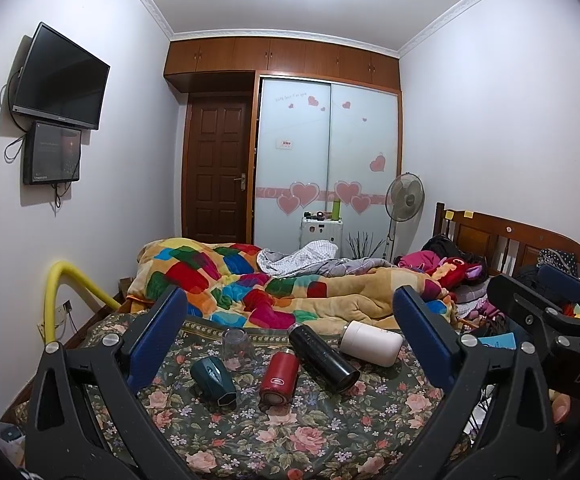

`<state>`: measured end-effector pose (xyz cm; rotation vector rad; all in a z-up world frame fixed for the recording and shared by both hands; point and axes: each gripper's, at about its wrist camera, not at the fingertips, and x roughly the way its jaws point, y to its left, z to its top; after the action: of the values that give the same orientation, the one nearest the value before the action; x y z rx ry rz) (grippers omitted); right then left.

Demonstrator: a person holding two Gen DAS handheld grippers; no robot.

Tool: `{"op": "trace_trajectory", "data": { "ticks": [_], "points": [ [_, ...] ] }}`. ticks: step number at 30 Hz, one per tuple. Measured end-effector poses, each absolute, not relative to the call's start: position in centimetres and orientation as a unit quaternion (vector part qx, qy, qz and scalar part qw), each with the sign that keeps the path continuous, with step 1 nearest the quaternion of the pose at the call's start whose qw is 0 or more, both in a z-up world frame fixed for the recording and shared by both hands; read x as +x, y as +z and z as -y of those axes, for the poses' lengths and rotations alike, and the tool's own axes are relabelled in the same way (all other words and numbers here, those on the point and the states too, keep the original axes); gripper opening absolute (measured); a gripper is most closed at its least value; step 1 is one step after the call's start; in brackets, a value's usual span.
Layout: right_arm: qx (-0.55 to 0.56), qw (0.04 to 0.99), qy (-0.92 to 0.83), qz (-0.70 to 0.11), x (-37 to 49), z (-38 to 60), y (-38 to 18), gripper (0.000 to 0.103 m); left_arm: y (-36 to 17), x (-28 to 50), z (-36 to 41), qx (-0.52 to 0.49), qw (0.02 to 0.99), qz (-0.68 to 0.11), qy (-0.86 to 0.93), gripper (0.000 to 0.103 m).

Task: Flip cup upright

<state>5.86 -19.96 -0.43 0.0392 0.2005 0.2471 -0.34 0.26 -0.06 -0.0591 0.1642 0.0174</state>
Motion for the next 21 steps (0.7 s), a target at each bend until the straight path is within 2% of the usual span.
{"op": "trace_trajectory", "data": {
  "ticks": [21],
  "points": [
    [0.018, 0.987, 0.126, -0.099, 5.7, 19.1, -0.3, 0.103, 0.0, -0.4, -0.3, -0.028, 0.996, -0.079, 0.01, 0.103]
  ]
}}
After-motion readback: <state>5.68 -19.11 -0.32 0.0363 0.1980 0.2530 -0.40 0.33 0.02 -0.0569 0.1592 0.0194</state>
